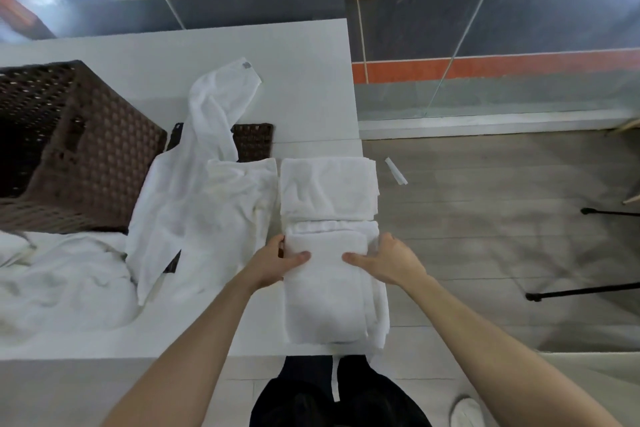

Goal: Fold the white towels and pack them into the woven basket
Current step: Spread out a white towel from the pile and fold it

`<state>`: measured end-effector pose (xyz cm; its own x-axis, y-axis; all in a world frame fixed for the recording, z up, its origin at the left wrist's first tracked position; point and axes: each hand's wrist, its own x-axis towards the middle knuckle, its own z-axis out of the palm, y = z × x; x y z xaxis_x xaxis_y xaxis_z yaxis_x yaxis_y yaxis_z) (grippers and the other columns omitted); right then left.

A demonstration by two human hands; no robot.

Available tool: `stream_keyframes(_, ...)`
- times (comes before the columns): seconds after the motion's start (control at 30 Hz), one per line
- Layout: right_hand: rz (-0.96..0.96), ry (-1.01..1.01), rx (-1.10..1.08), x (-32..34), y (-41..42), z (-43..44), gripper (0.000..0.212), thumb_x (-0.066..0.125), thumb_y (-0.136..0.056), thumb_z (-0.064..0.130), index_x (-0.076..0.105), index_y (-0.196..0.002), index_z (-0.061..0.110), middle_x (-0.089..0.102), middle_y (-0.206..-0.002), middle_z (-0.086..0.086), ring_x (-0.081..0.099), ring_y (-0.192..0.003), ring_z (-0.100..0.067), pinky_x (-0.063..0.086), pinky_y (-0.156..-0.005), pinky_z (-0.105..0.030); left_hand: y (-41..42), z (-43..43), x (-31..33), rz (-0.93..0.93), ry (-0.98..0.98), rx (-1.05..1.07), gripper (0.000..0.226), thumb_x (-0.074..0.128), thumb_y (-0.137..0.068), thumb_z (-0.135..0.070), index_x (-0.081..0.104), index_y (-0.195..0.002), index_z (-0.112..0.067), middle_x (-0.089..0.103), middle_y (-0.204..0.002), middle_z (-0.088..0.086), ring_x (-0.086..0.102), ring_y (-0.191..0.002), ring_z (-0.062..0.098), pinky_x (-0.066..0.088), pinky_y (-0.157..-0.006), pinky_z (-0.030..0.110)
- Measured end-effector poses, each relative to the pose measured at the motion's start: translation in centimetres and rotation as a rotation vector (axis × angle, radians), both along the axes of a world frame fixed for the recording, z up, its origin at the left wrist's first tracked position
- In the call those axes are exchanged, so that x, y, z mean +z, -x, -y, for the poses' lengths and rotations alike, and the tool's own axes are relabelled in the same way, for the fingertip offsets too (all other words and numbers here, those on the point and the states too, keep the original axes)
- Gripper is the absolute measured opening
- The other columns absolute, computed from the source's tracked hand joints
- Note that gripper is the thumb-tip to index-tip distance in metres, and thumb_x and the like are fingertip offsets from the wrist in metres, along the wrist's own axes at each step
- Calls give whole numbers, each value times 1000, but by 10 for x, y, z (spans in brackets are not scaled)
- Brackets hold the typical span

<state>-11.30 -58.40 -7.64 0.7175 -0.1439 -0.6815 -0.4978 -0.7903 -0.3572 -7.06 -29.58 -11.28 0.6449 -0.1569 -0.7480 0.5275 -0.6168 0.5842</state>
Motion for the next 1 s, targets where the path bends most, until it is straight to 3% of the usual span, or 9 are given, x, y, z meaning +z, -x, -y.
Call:
stream_keyframes(0.13, 481, 187, -10, 8, -1, -11, 88, 65, -83, 79, 49, -139, 13, 55, -129, -6, 57, -117, -29, 52, -89, -42, -5, -10, 3, 125, 0, 11, 103, 81, -68, -85, 58, -148, -25, 71, -129, -9, 73, -112, 14, 64, -96, 42)
stream_keyframes(0.27, 814, 121, 214, 12, -18, -45, 41, 74, -93, 38, 66, -122, 10, 64, -117, -6, 63, -112, -31, 52, -96, -45, -22, -31, 20, 349, -130, 13, 32, 78, -95, -48, 72, -120, -28, 75, -107, -9, 74, -98, 15, 64, -89, 41)
stream_keyframes(0.3, 820, 73, 269, 17, -23, -60, 33, 73, -93, 33, 68, -116, 11, 65, -114, -5, 64, -109, -29, 53, -95, -44, -27, -42, 23, 419, -237, -14, 26, 77, -93, -48, 72, -110, -30, 74, -101, -12, 73, -96, 13, 63, -88, 39)
stream_keyframes(0.37, 766, -20, 378, 21, -29, -88, 26, 68, -96, 30, 69, -114, 12, 66, -113, -2, 64, -106, -26, 55, -92, -43, -32, -64, 25, 491, -423, -105, 41, 78, -80, -60, 64, -104, -31, 66, -101, -14, 66, -98, 13, 59, -83, 37)
stream_keyframes(0.47, 647, -44, 517, 19, -35, -124, 25, 56, -101, 27, 68, -119, 14, 67, -114, -3, 64, -105, -27, 54, -91, -42, -22, -88, 4, 413, -675, -473, 90, 71, -56, -83, 47, -124, -29, 47, -122, -8, 48, -115, 21, 51, -88, 41)
stream_keyframes(0.57, 478, -20, 537, 14, -45, -145, 27, 51, -98, 13, 66, -120, 10, 67, -115, -8, 66, -104, -32, 54, -88, -44, -12, -103, -25, 501, -806, -804, 97, 77, -59, -75, 46, -137, -27, 42, -136, 3, 44, -124, 30, 49, -91, 45)
stream_keyframes(0.77, 204, 205, 706, 11, -60, -170, 51, 52, -93, 5, 56, -144, 11, 66, -124, -12, 65, -115, -35, 54, -96, -44, -41, -148, -23, 614, -497, -791, 31, 64, -91, -43, 63, -118, -29, 50, -135, -4, 47, -128, 23, 55, -87, 38)
stream_keyframes(0.9, 169, 376, 782, 18, -67, -189, 29, 53, -93, 5, 65, -119, 10, 66, -118, -9, 67, -108, -32, 49, -83, -40, -59, -177, 9, 560, -228, -653, 33, 47, -82, -49, 62, -89, -21, 62, -90, -8, 60, -86, 17, 55, -77, 41)
stream_keyframes(1.0, 287, 446, 766, 19, -77, -201, 38, 61, -96, 18, 55, -133, 14, 63, -128, -7, 64, -110, -29, 50, -89, -40, -69, -196, 47, 593, -113, -530, 22, 56, -86, -42, 65, -78, -24, 64, -71, -6, 61, -70, 13, 52, -68, 35)
